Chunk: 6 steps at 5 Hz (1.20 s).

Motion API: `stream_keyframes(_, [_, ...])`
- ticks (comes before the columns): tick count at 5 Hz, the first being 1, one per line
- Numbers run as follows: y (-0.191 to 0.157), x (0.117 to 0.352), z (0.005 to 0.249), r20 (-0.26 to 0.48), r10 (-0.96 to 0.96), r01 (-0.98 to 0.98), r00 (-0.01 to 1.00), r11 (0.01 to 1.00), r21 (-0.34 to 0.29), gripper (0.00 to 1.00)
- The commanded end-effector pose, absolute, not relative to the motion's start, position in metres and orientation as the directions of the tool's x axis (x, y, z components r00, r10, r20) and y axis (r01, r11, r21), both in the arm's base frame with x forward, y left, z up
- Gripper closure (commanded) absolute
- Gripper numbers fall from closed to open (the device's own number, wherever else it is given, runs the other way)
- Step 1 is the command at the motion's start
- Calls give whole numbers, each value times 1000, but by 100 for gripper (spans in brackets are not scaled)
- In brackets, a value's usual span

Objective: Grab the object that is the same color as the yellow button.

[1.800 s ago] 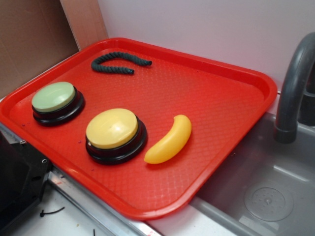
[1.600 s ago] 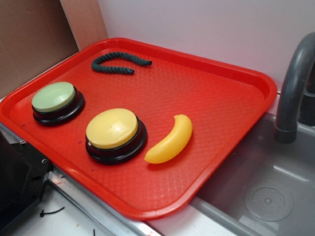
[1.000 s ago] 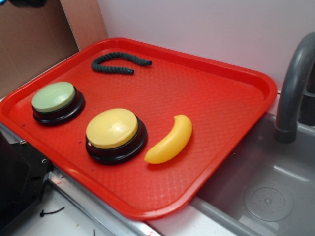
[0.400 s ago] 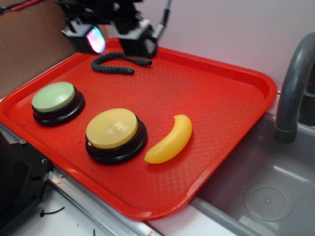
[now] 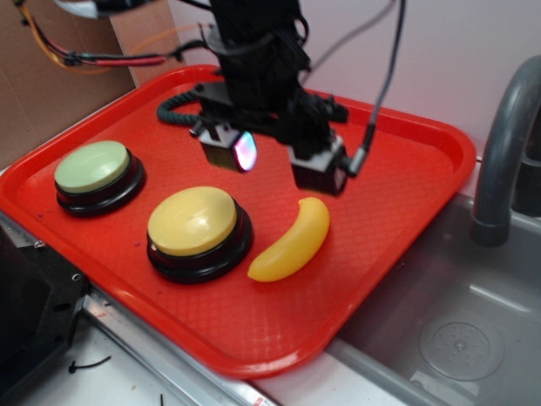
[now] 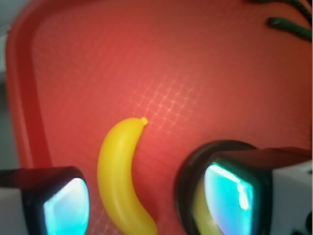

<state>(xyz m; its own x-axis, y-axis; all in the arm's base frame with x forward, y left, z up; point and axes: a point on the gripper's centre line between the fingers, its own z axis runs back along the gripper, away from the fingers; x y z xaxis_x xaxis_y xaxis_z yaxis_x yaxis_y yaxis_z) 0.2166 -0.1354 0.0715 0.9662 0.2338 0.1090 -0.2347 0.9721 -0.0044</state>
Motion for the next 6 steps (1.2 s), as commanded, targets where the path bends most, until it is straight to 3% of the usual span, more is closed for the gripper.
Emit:
stream_keyframes(1, [-144,239,46,91,126,-124,988,992,-25,0])
stream_keyframes(3, [-145,239,23,65,43,-41,997,999,-32,0])
stream_keyframes(4, [-148,234,18,59,29,-26,998,998,-55,71])
stream_keyframes(5, [-140,234,20,23,66,-65,998,995,-74,100])
stream_keyframes(6, [-129,241,32,14,134,-132,991,989,-69,100])
